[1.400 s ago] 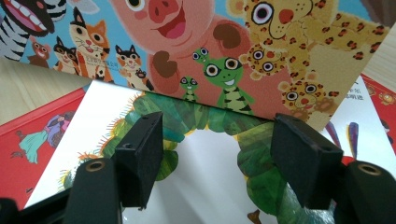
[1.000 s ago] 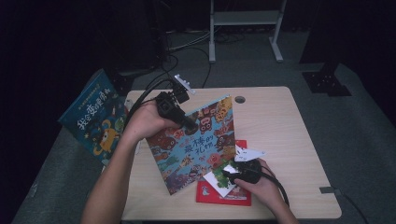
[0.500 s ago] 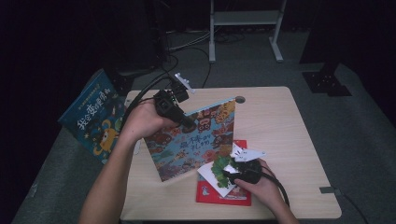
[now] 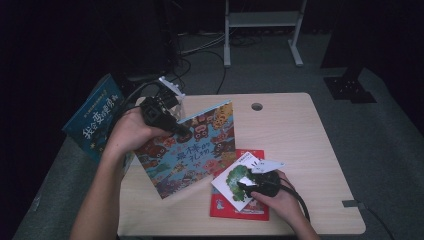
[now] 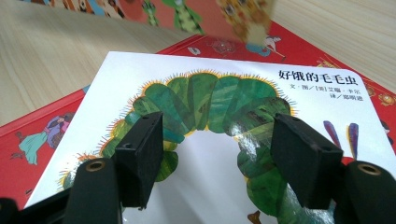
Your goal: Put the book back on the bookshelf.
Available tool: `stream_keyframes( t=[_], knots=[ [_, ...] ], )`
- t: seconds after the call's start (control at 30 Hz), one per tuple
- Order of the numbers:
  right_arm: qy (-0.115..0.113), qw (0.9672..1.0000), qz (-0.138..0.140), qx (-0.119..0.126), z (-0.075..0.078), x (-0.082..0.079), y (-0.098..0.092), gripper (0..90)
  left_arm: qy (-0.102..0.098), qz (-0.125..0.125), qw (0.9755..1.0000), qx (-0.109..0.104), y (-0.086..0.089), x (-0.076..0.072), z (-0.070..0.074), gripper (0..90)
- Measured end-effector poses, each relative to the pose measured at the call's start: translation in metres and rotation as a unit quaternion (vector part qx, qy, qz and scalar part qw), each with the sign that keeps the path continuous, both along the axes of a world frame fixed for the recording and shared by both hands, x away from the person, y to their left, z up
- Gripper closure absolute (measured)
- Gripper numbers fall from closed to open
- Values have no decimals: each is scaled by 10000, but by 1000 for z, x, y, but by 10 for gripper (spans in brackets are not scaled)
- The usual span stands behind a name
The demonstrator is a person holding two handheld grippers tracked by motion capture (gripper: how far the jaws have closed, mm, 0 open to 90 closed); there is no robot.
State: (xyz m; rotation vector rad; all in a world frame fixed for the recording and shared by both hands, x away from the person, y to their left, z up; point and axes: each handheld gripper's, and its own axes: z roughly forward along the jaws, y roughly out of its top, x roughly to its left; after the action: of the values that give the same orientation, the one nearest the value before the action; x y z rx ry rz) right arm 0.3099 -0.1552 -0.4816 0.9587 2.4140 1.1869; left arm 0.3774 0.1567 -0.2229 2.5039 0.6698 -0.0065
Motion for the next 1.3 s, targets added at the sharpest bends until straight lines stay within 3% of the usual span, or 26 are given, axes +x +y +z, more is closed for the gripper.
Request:
stream_keyframes(
  t=[0.3,0.6,0.97,1.17,1.3],
  knots=[
    [37,10000,-8,3,0,0,0,337,-98,378,9992,-22,41,-13,5,804],
    [26,10000,0,-4,0,0,0,337,-123,775,9969,-74,81,-28,4,803],
    [-6,10000,11,-7,0,0,0,337,-94,1275,9917,-99,129,-44,-5,803],
    [4,10000,-12,3,0,-1,0,337,-74,1567,9876,-101,153,-53,-7,803],
    [-13,10000,24,0,0,0,0,336,-48,1805,9835,-67,166,-59,-11,803]
  ],
)
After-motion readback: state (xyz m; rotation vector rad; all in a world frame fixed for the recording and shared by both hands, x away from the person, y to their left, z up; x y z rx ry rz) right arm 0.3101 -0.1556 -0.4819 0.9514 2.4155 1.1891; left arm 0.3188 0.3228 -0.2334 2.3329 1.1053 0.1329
